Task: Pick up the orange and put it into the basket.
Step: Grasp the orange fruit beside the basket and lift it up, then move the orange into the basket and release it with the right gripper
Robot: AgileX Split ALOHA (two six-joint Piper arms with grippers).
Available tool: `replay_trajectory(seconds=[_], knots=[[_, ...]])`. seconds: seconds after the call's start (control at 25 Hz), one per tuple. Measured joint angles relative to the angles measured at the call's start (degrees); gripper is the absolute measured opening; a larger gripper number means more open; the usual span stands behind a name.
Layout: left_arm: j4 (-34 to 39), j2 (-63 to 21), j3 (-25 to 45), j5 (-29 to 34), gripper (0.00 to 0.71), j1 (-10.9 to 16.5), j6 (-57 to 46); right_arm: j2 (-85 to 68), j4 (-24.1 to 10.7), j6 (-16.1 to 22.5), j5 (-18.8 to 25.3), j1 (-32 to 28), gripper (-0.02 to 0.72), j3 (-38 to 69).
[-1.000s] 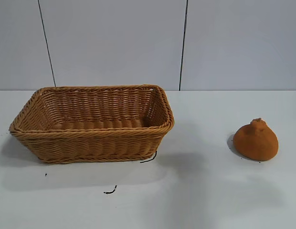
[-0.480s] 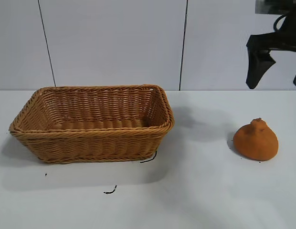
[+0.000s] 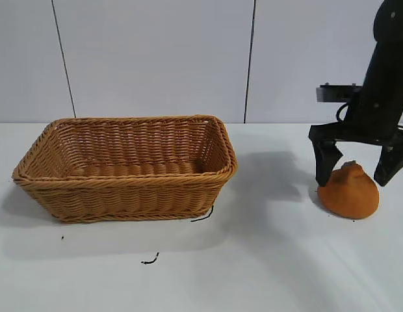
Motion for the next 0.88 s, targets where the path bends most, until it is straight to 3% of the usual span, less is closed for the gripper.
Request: replay_trajectory(seconds=[0.08,0.12,0.32,0.56,0.88], knots=[[0.0,0.0,0.0,0.0,0.639,0.0,0.0,-0.28,0.06,0.0,0.28,0.0,0.095,-0.14],[0.0,0.0,0.0,0.0,0.639,0.0,0.0,-0.54,0.11,0.0,0.53,0.0,0.06,-0.33],[0.0,0.0,0.0,0.0,0.639,0.0,0.0,-3.06,0.06,0.0,3.83,0.0,0.065,-4.7],[0.0,0.0,0.0,0.0,0.639,0.0,0.0,-7.86,-0.5,0.0,9.27,0.66,0.065,-18.08],[-0.04,0.0,0.0,0.01,0.639,0.0,0.0,-7.92,-1.61,0.89,11.49,9.15,0.065,-28.3]])
